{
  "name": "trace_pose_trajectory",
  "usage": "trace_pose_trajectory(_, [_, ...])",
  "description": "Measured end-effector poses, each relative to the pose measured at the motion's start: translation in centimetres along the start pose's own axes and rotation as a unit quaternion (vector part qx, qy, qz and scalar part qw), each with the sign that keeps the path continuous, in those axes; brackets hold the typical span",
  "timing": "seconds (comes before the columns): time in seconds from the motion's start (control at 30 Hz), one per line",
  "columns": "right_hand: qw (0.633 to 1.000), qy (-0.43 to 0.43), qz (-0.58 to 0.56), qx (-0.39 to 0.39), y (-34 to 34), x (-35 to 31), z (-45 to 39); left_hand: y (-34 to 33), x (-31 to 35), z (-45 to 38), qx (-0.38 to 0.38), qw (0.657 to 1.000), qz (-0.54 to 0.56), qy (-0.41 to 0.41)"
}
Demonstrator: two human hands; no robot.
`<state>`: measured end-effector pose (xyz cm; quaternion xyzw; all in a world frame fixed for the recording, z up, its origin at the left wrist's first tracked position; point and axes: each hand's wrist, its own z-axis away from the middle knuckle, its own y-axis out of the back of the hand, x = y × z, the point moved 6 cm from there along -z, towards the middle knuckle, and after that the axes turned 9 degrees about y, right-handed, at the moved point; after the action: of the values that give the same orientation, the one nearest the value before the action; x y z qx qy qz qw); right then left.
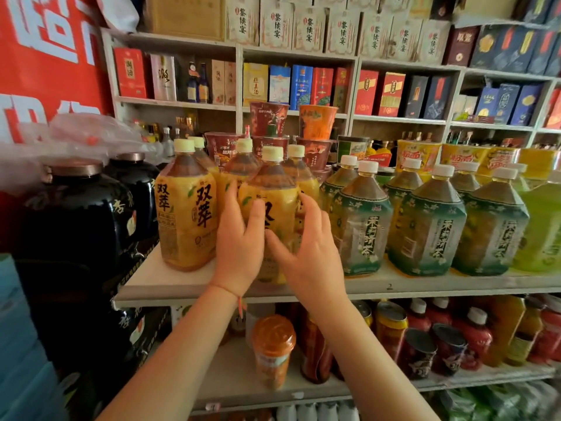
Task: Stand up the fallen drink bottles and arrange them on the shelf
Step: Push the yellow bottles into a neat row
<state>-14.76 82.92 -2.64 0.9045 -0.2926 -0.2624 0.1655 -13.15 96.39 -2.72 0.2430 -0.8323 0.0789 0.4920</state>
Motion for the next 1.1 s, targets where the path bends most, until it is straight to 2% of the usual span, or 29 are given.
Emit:
trace_pose_trajectory(0.07, [1.0, -0.008, 0.018, 0.005, 0.3, 0.9, 0.4, -0.6, -0.4, 0.7, -0.045, 0.999, 0.001, 0.012])
trace_pose_trajectory(0.23, [0.998, -0.057, 0.007, 0.021, 1.3, 2.6, 1.1, -1.5, -0.4, 1.3, -0.07, 0.991, -0.104, -0.042])
trace_pose_trajectory(0.4, [0.991, -0.074, 0.087, 0.075, 2.5, 3.7, 1.7, -3.0, -0.6, 2.3, -0.108, 0.98, -0.158, -0.056])
trace_pose_trajectory(0.57, [0.986, -0.045, 0.106, 0.12, 3.0, 3.5, 2.0, -3.3, -0.5, 2.4, -0.103, 0.981, -0.154, -0.055])
trace_pose_trajectory(0.8, [0.99, -0.044, 0.082, 0.102, 3.1, 4.0, 1.8, -3.7, -0.8, 2.2, -0.108, 0.984, -0.139, -0.041])
trace_pose_trajectory(0.9, [0.989, -0.03, 0.076, 0.121, 3.3, 3.7, 2.0, -3.4, -1.0, 2.2, -0.116, 0.985, -0.123, -0.031])
trace_pose_trajectory(0.93, [0.986, -0.002, 0.082, 0.143, 3.4, 3.2, 2.2, -2.7, -0.8, 2.1, -0.077, 0.987, -0.131, -0.049])
trace_pose_trajectory(0.97, [0.98, 0.035, 0.092, 0.171, 3.5, 2.5, 2.4, -1.5, -0.3, 1.9, -0.004, 0.985, -0.15, -0.084])
trace_pose_trajectory(1.03, [0.969, 0.11, 0.088, 0.205, 3.4, 1.1, 2.7, 1.6, 0.9, 2.0, 0.174, 0.954, -0.192, -0.15])
trace_pose_trajectory(1.1, [0.97, 0.146, 0.047, 0.188, 2.1, -0.3, 2.3, 4.8, 1.0, 1.1, 0.288, 0.921, -0.22, -0.141])
